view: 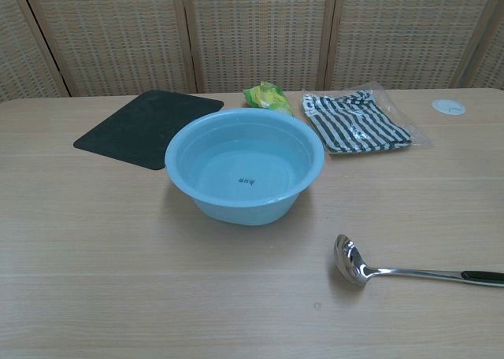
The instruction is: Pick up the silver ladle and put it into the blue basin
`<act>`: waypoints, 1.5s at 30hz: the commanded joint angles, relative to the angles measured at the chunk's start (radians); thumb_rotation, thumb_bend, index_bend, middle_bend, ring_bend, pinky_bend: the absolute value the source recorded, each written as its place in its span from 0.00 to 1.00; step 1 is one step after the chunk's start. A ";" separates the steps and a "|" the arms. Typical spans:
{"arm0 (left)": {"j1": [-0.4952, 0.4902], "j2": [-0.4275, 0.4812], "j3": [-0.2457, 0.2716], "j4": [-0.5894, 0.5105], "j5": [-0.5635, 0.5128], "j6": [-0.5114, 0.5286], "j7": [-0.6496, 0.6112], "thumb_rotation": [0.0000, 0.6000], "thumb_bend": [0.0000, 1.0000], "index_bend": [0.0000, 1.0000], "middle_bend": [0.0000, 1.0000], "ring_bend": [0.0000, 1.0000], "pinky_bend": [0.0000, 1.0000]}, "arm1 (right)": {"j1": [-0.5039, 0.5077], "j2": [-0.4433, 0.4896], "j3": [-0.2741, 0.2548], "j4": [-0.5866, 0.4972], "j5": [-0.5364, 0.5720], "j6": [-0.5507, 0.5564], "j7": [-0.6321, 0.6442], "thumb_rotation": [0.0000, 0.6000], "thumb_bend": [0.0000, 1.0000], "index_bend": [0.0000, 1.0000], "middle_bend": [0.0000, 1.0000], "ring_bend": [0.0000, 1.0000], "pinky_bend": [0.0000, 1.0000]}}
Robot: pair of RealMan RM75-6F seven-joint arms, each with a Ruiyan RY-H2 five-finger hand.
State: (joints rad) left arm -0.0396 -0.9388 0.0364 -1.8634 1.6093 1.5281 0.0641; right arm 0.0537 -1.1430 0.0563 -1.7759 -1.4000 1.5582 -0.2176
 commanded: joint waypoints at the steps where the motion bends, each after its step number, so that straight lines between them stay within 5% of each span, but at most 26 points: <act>1: 0.003 0.002 0.001 0.001 0.001 0.003 -0.004 1.00 0.00 0.00 0.00 0.00 0.00 | -0.001 -0.001 0.001 -0.001 0.003 -0.004 -0.007 1.00 0.00 0.00 0.00 0.00 0.00; 7: 0.005 0.008 -0.002 0.001 -0.009 0.001 -0.017 1.00 0.00 0.00 0.00 0.00 0.00 | 0.011 -0.011 0.000 0.002 -0.007 -0.033 -0.028 1.00 0.00 0.00 0.00 0.00 0.00; 9: 0.004 0.009 -0.005 0.001 -0.014 -0.001 -0.020 1.00 0.00 0.00 0.00 0.00 0.00 | 0.038 -0.007 0.001 0.000 -0.019 -0.074 -0.042 1.00 0.00 0.00 0.13 0.11 0.02; 11: 0.003 0.008 -0.007 0.000 -0.016 -0.002 -0.018 1.00 0.00 0.00 0.00 0.00 0.00 | 0.076 -0.006 0.013 0.021 -0.032 -0.116 -0.088 1.00 0.00 0.00 0.48 0.43 0.27; 12: 0.002 0.007 -0.008 0.000 -0.018 -0.005 -0.015 1.00 0.00 0.00 0.00 0.00 0.00 | 0.103 -0.011 0.021 0.036 -0.032 -0.149 -0.120 1.00 0.00 0.00 0.67 0.62 0.54; 13: 0.000 0.006 -0.009 -0.001 -0.020 -0.008 -0.012 1.00 0.00 0.00 0.00 0.00 0.00 | 0.123 -0.021 0.030 0.047 -0.030 -0.169 -0.138 1.00 0.00 0.00 0.78 0.72 0.79; 15: -0.002 0.004 -0.010 -0.004 -0.026 -0.015 -0.005 1.00 0.00 0.00 0.00 0.00 0.00 | 0.166 -0.044 0.045 0.058 -0.002 -0.239 -0.144 1.00 0.00 0.00 0.87 0.82 0.98; 21: -0.008 0.001 -0.015 -0.010 -0.040 -0.030 -0.004 1.00 0.00 0.00 0.00 0.00 0.00 | 0.264 -0.099 0.064 0.085 0.152 -0.417 -0.268 1.00 0.00 0.00 0.98 0.92 1.00; 24: -0.011 -0.002 -0.020 -0.009 -0.054 -0.037 0.006 1.00 0.00 0.00 0.00 0.00 0.00 | 0.300 -0.128 0.067 0.036 0.350 -0.495 -0.389 1.00 0.00 0.00 0.99 0.94 1.00; 31: -0.018 -0.002 -0.024 -0.008 -0.074 -0.056 0.009 1.00 0.00 0.00 0.00 0.00 0.00 | 0.336 -0.277 0.069 -0.010 0.644 -0.399 -0.561 1.00 0.00 0.01 1.00 0.96 1.00; 45: -0.021 -0.003 -0.022 -0.009 -0.076 -0.066 0.019 1.00 0.00 0.00 0.00 0.00 0.00 | 0.398 -0.466 0.089 0.067 0.781 -0.276 -0.653 1.00 0.06 0.39 1.00 0.96 1.00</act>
State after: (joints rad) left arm -0.0608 -0.9419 0.0138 -1.8728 1.5331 1.4627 0.0826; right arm 0.4459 -1.6023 0.1420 -1.7143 -0.6244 1.2766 -0.8680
